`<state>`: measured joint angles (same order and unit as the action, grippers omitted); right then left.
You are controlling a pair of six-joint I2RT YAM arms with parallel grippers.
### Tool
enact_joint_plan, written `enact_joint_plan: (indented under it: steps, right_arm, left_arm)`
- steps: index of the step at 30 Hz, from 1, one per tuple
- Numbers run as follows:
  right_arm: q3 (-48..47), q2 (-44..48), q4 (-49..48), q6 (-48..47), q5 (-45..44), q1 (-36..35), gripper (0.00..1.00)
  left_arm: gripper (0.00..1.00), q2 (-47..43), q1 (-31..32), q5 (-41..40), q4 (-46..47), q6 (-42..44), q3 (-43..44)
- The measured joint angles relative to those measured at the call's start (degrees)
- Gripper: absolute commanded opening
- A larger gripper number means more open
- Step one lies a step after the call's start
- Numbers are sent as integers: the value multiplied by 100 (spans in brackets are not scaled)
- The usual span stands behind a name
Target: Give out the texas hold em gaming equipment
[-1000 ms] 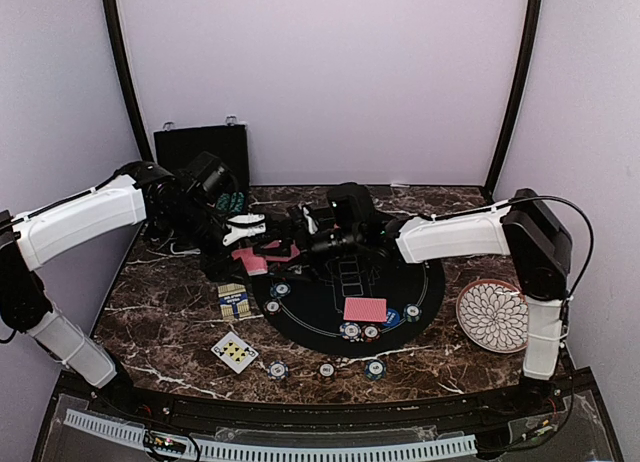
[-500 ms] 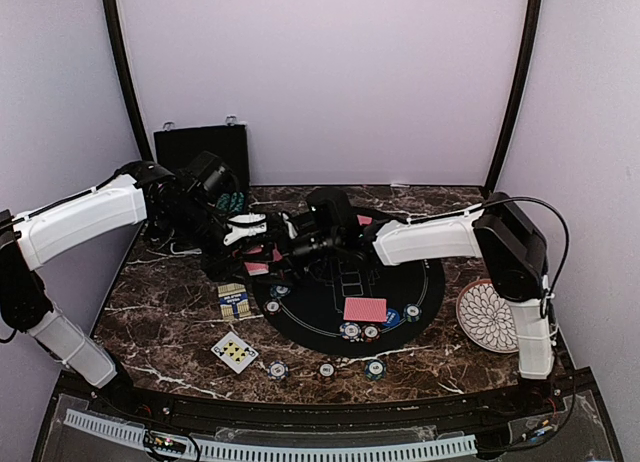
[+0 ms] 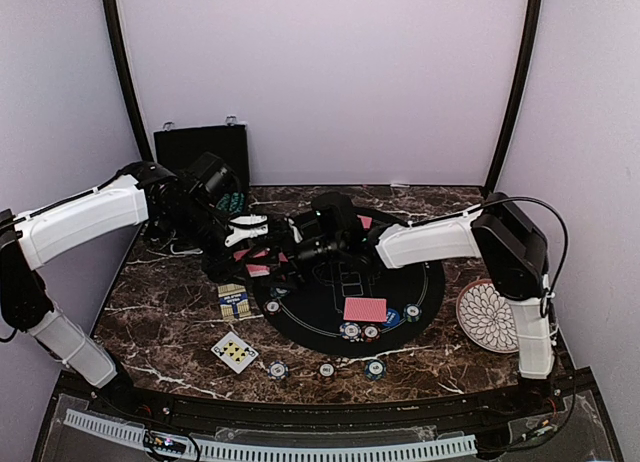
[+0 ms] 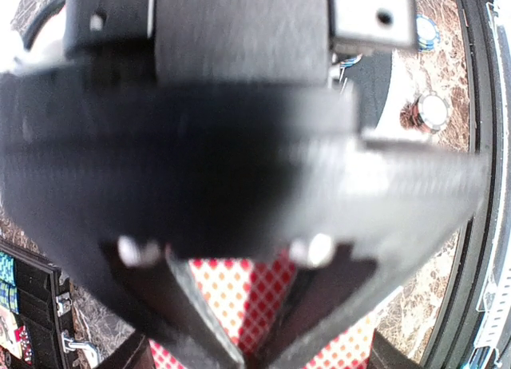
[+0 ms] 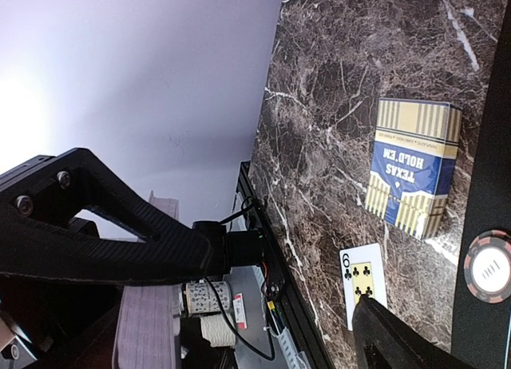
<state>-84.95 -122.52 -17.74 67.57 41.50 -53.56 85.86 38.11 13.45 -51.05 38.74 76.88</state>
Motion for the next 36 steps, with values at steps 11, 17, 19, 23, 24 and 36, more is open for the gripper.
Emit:
enact_joint_plan:
  steps: [11, 17, 19, 23, 24, 36]
  right_arm:
    - [216, 422, 529, -415, -168, 116, 74]
    - [223, 636, 800, -533, -197, 151, 55]
    - [229, 706, 885, -575, -212, 173, 47]
    - [262, 857, 1025, -597, -234, 229, 38]
    - [273, 883, 1049, -608, -232, 238, 35]
    - [293, 1056, 1134, -564, -140, 260, 16]
  left_arm:
    - [0, 0, 0, -4, 9, 0, -11]
    - [0, 0, 0, -2, 22, 0, -15]
    - [0, -2, 0, -2, 24, 2, -15]
    - [0, 0, 0, 0, 24, 0, -15]
    - [0, 0, 0, 0, 26, 0, -15]
    - [0, 0, 0, 0, 26, 0, -15]
